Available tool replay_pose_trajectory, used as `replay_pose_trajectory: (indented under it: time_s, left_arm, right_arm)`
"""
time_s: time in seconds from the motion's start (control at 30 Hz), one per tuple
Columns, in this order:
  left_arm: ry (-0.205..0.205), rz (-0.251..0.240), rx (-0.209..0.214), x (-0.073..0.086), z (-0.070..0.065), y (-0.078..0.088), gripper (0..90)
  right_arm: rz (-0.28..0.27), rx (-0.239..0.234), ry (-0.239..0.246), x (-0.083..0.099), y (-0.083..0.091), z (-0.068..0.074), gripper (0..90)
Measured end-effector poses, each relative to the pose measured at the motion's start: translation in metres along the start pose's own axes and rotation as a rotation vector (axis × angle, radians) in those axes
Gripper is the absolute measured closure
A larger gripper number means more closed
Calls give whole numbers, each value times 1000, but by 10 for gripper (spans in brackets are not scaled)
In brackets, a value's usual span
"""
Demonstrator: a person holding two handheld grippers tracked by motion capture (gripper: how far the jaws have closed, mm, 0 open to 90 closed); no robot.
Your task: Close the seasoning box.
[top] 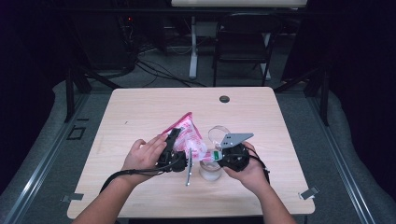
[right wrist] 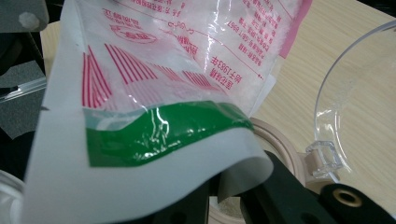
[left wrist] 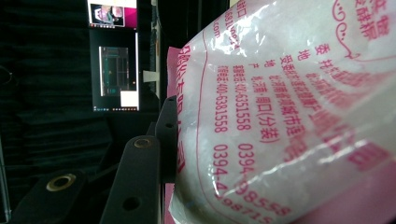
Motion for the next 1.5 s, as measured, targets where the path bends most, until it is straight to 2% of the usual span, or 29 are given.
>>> replay_pose_trajectory:
  time_s: [1.5]
  left_arm:
    - [-9, 2, -3, 0, 3, 2, 641]
  right_arm:
    - [2, -4, 4, 1, -4, 0, 900]
Point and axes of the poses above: each handheld gripper's, and its own axes: y roughly backward along the jaws, x roughly out of its underside, z roughly to its left, the point moved 5 cm from there along -y, roughly forward along the jaws, and after that the axes turned 8 degrees about -z, right-handed, at the moved point
